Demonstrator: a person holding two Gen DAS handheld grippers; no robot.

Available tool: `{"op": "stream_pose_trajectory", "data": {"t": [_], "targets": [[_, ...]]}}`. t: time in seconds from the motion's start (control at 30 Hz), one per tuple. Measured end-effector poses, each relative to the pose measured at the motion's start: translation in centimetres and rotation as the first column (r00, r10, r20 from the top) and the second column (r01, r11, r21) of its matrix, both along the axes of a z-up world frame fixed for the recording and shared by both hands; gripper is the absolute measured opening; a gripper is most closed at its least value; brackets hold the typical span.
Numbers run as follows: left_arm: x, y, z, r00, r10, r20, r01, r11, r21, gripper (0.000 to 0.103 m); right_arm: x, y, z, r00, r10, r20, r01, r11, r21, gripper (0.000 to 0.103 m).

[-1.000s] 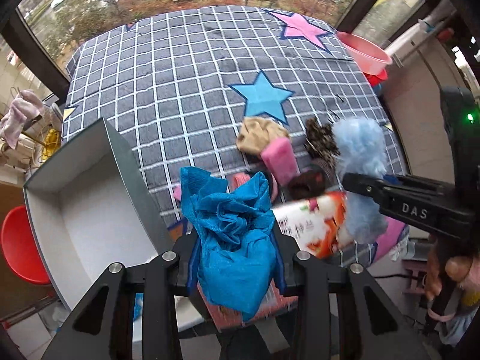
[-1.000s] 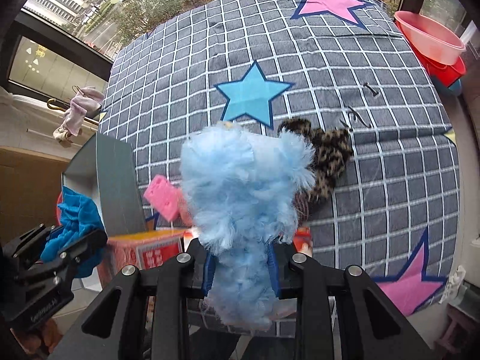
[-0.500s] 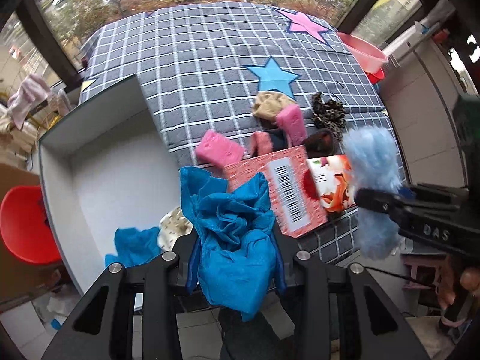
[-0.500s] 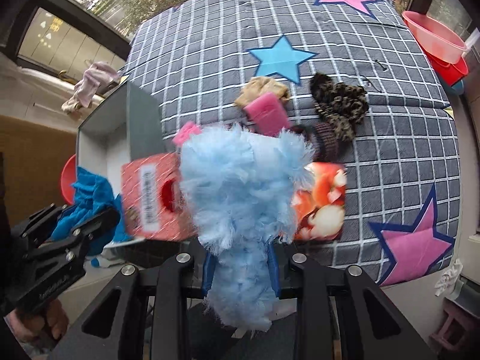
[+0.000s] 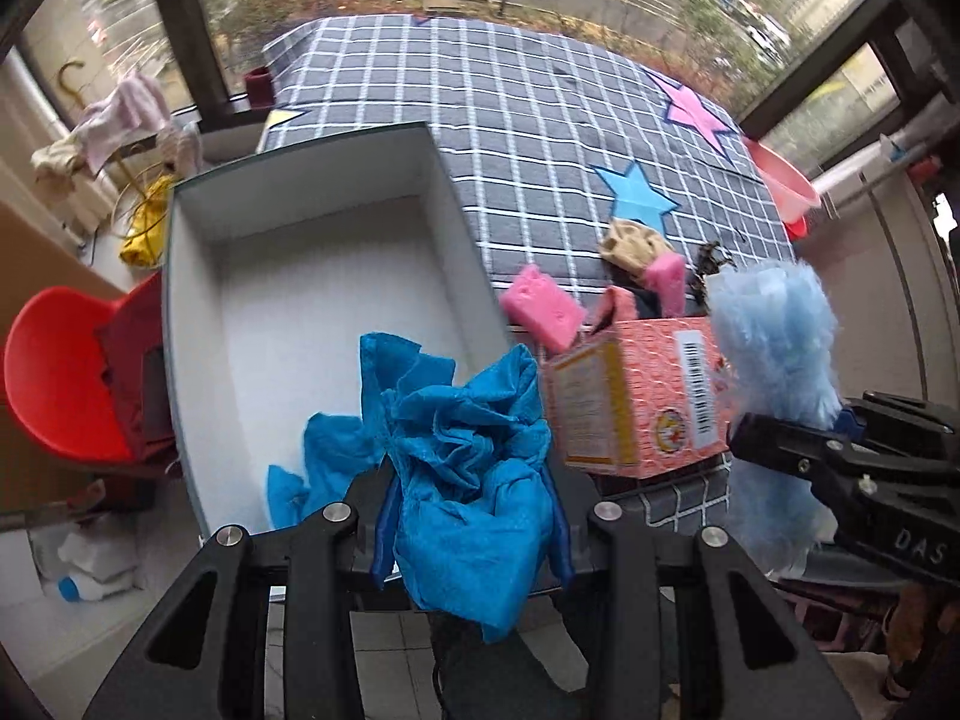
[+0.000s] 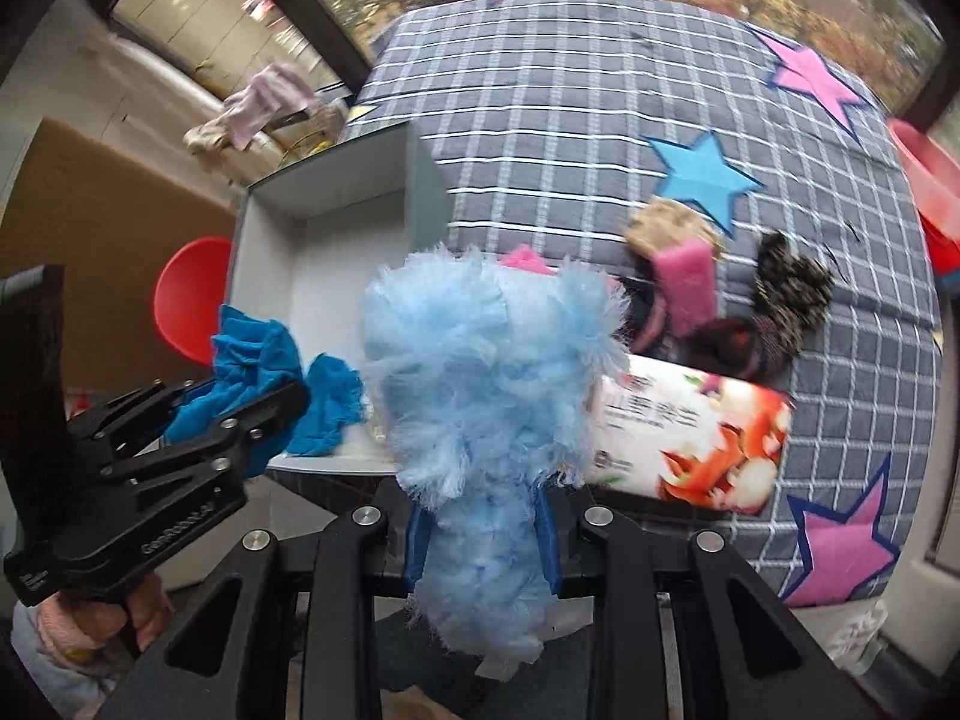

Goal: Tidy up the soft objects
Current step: 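Carry the blue cloth and fluffy light-blue scrunchie with both tools over the box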

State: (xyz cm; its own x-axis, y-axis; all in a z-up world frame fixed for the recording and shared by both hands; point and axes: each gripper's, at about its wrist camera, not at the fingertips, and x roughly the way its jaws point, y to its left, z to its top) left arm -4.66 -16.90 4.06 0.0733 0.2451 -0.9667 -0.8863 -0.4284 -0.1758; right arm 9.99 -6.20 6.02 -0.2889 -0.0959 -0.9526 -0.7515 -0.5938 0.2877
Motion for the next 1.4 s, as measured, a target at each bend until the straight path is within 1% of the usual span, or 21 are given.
{"op": "stream_pose_trajectory", "data": {"t": [0.27,0.67,0.87,1.03,1.2,1.4], "targets": [[-2.2,-1.7,-0.3,0.997,0.071,-0.005,-0.071,0.997,0.005,0.042,-4.1,-1.6,0.1,0.994,0.113,0.004,-0.113,0.994,0.008,0.03],[-4.5,-2.5,-0.8,0.991,0.13,-0.006,-0.13,0.991,0.007,0.042,-7.3,-2.0,0.0,0.982,0.185,0.025,-0.185,0.983,0.012,0.03],[-5.6,-2.4,-0.8,0.99,0.143,-0.01,-0.143,0.99,0.008,0.042,-8.4,-1.6,-0.5,0.982,0.188,0.025,-0.188,0.982,-0.006,0.03],[-7.1,-1.8,-0.6,0.987,0.155,-0.033,-0.155,0.988,0.017,0.042,-9.6,-1.0,-0.6,0.982,0.187,0.013,-0.187,0.982,-0.006,0.03],[-8.7,-1.1,-1.0,0.984,0.17,-0.054,-0.17,0.985,0.011,0.043,-11.2,-0.3,-0.6,0.982,0.189,0.0,-0.189,0.982,-0.001,0.03],[-9.4,-0.9,-1.7,0.981,0.186,-0.054,-0.186,0.982,-0.007,0.043,-12.6,0.1,-1.7,0.985,0.172,-0.006,-0.172,0.984,-0.036,0.03]]}}
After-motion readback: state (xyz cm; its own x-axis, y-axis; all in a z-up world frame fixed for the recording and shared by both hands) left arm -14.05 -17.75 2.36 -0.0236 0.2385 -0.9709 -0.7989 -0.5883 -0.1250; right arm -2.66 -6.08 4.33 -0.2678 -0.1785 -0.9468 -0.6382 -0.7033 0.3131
